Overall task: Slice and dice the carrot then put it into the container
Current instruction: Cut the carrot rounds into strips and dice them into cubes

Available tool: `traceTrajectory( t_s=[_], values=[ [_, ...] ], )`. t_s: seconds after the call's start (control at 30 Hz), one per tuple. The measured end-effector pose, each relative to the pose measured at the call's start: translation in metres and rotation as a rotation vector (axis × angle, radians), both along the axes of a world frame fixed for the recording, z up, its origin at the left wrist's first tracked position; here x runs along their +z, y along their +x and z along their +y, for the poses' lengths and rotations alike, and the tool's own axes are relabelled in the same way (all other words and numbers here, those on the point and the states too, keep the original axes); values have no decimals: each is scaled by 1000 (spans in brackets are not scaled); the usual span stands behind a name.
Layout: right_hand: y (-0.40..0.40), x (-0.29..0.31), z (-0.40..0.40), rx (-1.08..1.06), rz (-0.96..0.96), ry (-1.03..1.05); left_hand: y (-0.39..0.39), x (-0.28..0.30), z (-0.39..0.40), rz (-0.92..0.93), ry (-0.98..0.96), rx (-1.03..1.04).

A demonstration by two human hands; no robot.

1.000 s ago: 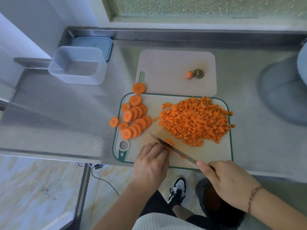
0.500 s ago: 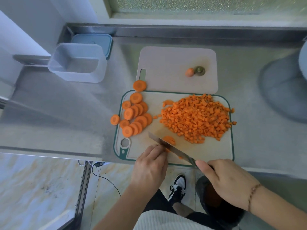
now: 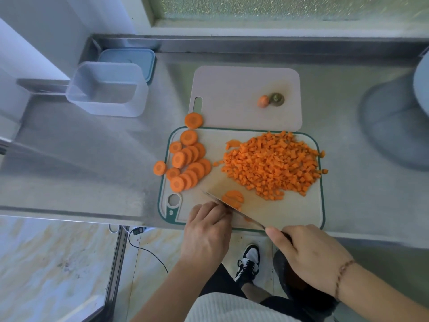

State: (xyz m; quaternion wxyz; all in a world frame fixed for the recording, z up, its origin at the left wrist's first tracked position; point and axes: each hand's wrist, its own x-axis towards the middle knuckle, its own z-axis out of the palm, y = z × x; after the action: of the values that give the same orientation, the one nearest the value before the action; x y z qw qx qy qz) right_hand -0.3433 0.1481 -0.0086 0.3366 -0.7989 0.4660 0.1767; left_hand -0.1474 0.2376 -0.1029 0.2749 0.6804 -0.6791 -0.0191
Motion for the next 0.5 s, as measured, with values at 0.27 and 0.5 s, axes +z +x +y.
traceTrajectory(
  t_s=[0.27, 0.5],
  values=[
    [-27, 4, -24, -154, -31, -251, -3, 16, -12, 366, -151, 88],
    [-7, -5, -45, -436, -309, -39, -35, 9, -98, 281, -90, 62]
  ],
)
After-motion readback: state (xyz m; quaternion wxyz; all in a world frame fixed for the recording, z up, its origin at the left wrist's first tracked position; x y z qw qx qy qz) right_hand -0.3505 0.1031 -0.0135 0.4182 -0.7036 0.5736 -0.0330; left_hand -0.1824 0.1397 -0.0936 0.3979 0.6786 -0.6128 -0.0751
